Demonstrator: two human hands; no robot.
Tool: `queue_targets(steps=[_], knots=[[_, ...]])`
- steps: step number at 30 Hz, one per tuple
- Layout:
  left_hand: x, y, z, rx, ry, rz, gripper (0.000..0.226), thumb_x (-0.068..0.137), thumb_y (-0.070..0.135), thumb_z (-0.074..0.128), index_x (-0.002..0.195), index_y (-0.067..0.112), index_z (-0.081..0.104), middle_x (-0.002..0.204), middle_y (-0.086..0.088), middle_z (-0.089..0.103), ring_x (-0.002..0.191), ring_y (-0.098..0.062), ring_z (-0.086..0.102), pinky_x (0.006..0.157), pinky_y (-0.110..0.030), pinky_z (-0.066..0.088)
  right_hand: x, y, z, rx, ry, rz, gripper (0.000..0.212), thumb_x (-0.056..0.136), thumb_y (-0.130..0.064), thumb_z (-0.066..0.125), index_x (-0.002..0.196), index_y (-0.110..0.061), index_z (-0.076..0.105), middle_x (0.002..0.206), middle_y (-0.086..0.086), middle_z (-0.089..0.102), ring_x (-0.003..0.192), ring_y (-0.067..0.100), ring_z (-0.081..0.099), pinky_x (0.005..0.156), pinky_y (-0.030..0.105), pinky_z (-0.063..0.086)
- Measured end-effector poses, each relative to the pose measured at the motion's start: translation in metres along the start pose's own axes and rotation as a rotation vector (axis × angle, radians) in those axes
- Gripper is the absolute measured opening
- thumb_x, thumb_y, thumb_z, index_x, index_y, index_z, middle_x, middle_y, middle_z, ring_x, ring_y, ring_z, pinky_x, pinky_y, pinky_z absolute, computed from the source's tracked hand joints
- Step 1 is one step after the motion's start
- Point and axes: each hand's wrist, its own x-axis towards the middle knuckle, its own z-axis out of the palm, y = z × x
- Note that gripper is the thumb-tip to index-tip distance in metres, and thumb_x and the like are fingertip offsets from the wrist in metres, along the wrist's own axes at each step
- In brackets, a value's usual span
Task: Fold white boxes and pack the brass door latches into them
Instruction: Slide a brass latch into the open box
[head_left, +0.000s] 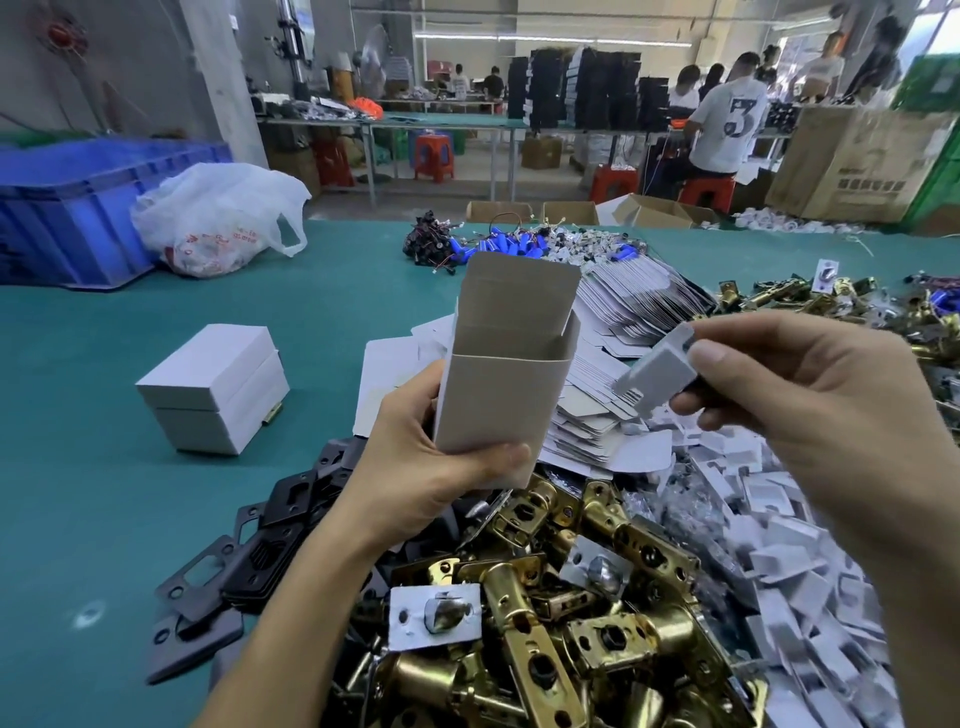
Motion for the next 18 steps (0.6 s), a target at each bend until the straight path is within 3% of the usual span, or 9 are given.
queue_targets(steps=[3, 6, 11, 14, 18], knots=[[0.0, 0.001, 0.0, 0.018, -0.015, 0.016, 0.043, 0.063, 0.02, 0.088, 0.103, 0.022, 0.07, 0.092, -0.009, 0.072, 0.077, -0.017, 0.068, 0.06, -0.033, 0.06, 0.001, -0.009, 0.004, 0.073, -0.018, -0.073, 0.036, 0.08, -0.023, 0.063, 0.115, -0.027, 0.069, 0.087, 0.008, 0.073, 0.072, 0.023, 0.074, 0.063, 0.02, 0.058], [0.001, 0.001, 0.001, 0.018, -0.023, 0.015, 0.043, 0.065, 0.013, 0.088, 0.104, 0.016, 0.069, 0.09, -0.007, 0.071, 0.078, -0.016, 0.067, 0.064, -0.041, 0.059, 0.002, -0.013, 0.009, 0.078, -0.039, -0.159, 0.039, 0.096, -0.013, 0.056, 0.121, -0.042, 0.066, 0.084, 0.004, 0.067, 0.07, 0.025, 0.073, 0.06, 0.023, 0.058], [0.001, -0.001, 0.001, 0.028, -0.034, 0.005, 0.041, 0.067, 0.004, 0.087, 0.101, 0.022, 0.071, 0.086, 0.002, 0.071, 0.076, -0.012, 0.066, 0.061, -0.034, 0.06, -0.002, -0.008, 0.017, 0.038, 0.06, -0.159, 0.035, 0.096, 0.0, 0.056, 0.086, -0.027, 0.076, 0.075, 0.011, 0.07, 0.055, 0.027, 0.07, 0.047, 0.026, 0.056], [0.001, -0.002, -0.001, 0.039, -0.024, -0.004, 0.043, 0.067, 0.005, 0.087, 0.103, 0.02, 0.07, 0.086, 0.004, 0.07, 0.075, -0.009, 0.066, 0.059, -0.028, 0.057, -0.001, -0.004, 0.02, 0.051, 0.081, -0.134, 0.031, 0.096, -0.003, 0.059, 0.098, -0.029, 0.075, 0.07, 0.013, 0.066, 0.052, 0.028, 0.068, 0.045, 0.027, 0.055], [0.001, -0.002, -0.001, 0.079, -0.042, 0.007, 0.045, 0.068, 0.008, 0.088, 0.107, 0.019, 0.069, 0.087, 0.008, 0.069, 0.075, -0.005, 0.065, 0.061, -0.02, 0.053, 0.001, -0.001, 0.025, -0.063, 0.065, -0.195, 0.029, 0.1, -0.006, 0.051, 0.105, -0.032, 0.062, 0.063, 0.005, 0.063, 0.043, 0.015, 0.058, 0.041, 0.019, 0.044]])
